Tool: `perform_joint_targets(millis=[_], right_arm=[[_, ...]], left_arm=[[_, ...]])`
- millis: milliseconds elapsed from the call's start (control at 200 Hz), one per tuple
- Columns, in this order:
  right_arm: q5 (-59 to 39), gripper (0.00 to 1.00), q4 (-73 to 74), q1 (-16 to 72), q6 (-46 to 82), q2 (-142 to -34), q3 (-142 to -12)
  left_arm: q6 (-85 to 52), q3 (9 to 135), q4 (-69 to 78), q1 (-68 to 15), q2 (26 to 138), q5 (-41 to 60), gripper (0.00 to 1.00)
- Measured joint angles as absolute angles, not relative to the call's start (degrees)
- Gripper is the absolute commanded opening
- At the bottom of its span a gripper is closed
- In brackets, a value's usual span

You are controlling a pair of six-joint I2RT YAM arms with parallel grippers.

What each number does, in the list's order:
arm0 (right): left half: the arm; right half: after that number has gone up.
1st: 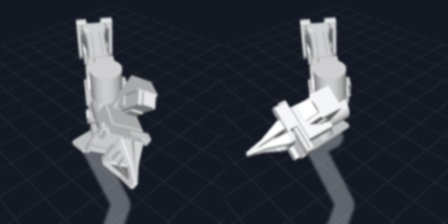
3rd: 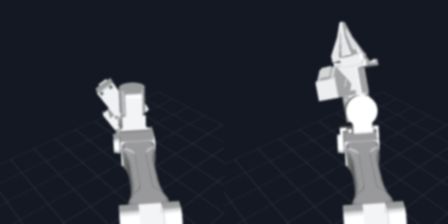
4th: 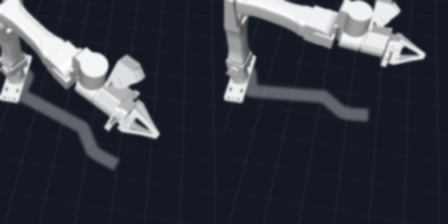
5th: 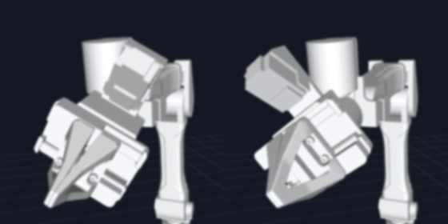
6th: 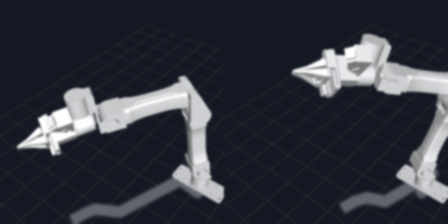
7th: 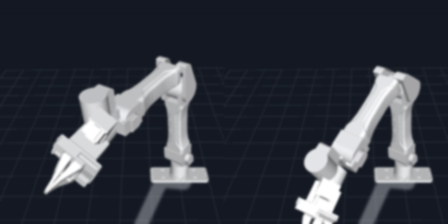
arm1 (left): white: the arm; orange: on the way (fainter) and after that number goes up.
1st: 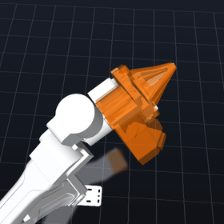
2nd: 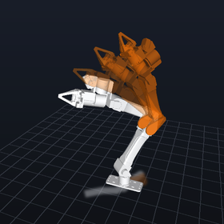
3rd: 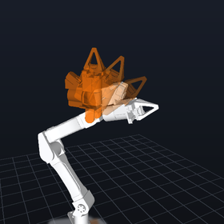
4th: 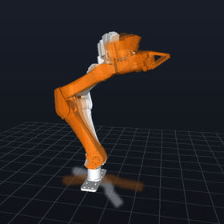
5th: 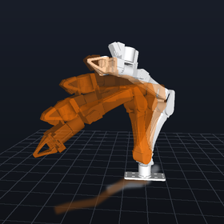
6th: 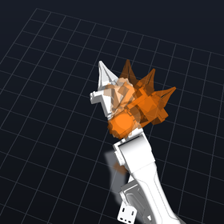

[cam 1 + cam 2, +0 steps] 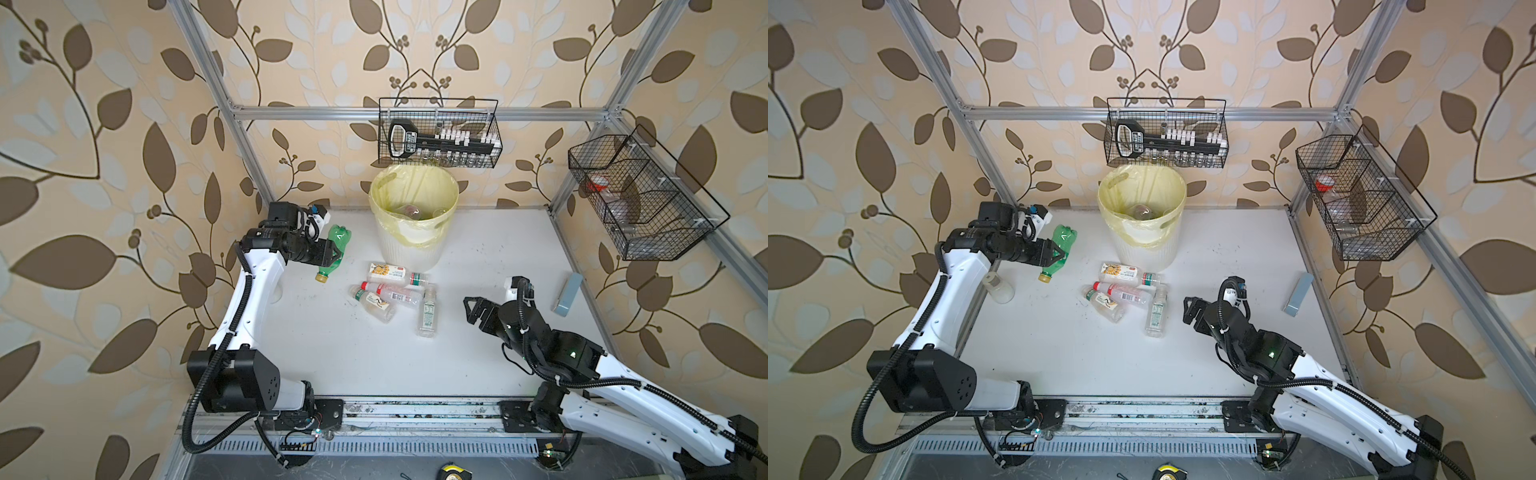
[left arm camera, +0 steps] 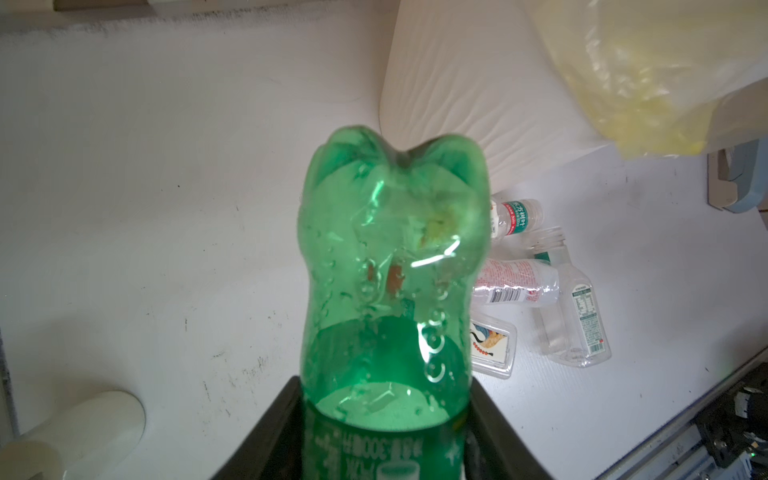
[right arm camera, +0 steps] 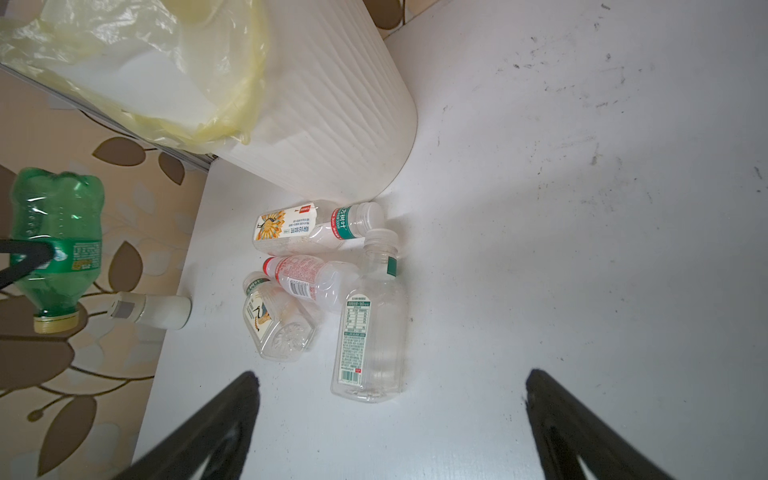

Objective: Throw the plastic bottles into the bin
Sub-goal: 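Lift the green bottle upright with the left gripper, then carry the green bottle with the left gripper over the yellow bin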

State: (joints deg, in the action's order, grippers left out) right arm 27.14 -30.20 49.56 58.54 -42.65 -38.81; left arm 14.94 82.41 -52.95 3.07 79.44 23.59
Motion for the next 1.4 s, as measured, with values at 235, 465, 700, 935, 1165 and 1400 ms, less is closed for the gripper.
perform_joint_targets(millis=[235,465,700,935,1165,1400], right_arm=[[27.7,1.0,-29.93,49.63,58.52,-42.74,-38.79],[28.12,1.0,-29.39,49.6,58.57,-42.37,-37.87],[28.32,1.0,-29.5,49.6,58.54,-41.65,-37.12],[28.53,1.0,-29.36,49.36,58.52,-41.23,-37.1],[28.51,1.0,-29.39,49.21,58.52,-41.01,-36.88],[28.51,1.0,-29.71,49.06,58.52,-39.92,-36.88]], left_arm=[[14.31,83.57,-52.93,3.07,74.46,24.21,0.37],[12.14,78.94,-48.71,3.07,68.71,24.71,0.38],[9.69,74.52,-46.59,3.07,67.22,26.72,0.38],[4.05,86.74,-45.1,2.44,73.78,28.69,0.38],[-1.28,109.47,-43.03,-8.56,91.26,26.04,0.5],[-6.68,133.67,-43.97,-14.59,112.12,22.28,0.99]])
